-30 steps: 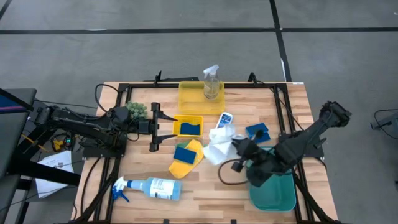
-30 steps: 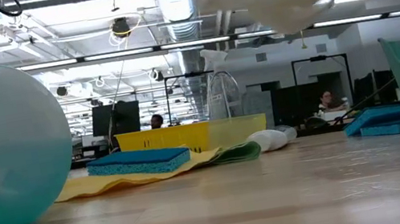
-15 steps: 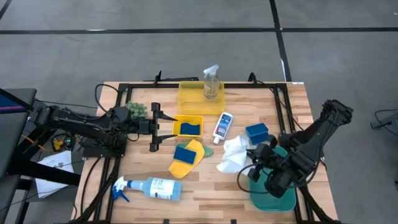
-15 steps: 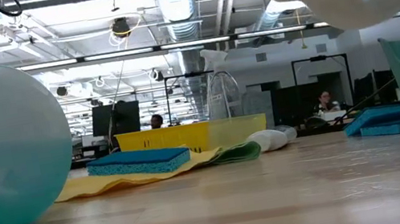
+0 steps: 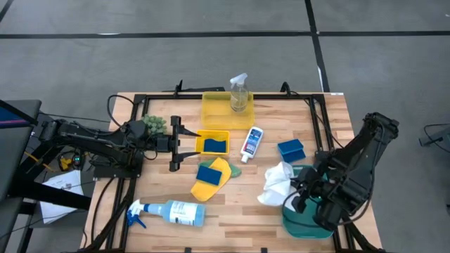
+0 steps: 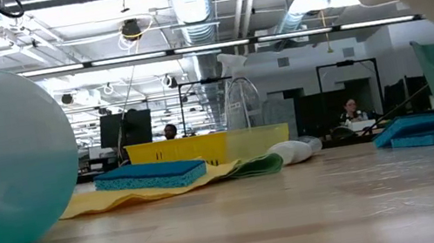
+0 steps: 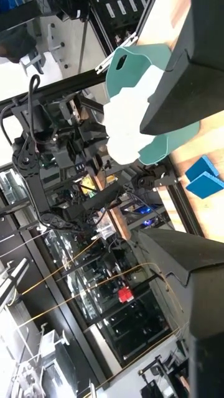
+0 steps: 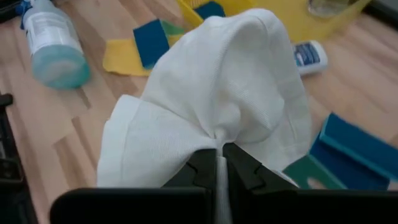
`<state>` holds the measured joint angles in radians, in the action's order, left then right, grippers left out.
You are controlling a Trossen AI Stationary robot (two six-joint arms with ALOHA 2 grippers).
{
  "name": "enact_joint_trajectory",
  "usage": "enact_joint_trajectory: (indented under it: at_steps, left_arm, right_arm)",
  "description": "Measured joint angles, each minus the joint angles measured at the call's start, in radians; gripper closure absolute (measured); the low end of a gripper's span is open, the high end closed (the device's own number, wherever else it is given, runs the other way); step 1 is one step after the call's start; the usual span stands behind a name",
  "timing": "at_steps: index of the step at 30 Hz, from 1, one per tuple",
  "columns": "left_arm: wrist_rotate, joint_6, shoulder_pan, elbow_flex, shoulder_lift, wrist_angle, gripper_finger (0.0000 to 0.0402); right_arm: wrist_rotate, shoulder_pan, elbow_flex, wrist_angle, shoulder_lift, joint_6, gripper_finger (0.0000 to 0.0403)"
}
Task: Pick & Place Kitchen Items
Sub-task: Put the white cloth into the green bin
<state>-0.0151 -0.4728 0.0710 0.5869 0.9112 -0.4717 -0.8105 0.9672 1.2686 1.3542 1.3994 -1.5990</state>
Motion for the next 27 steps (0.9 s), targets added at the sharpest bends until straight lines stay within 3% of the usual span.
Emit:
enact_joint_trajectory:
  at_steps: [10, 14, 27]
  left_arm:
    - [0.000, -0.002, 0.000, 0.000, 0.000, -0.001, 0.0147]
    - [0.000, -0.002, 0.000, 0.000, 0.000, -0.001, 0.0147]
    - [0.000, -0.002, 0.000, 0.000, 0.000, -0.021, 0.0147]
  right_arm:
    - [0.068, 0.121, 0.000, 0.165, 0.006, -0.283, 0.0398]
    - [0.173, 0.159, 0.000, 0.220, 0.044, -0.431, 0.0398]
    - [0.428, 0.156, 0.000, 0.207, 0.142, -0.508, 0.0398]
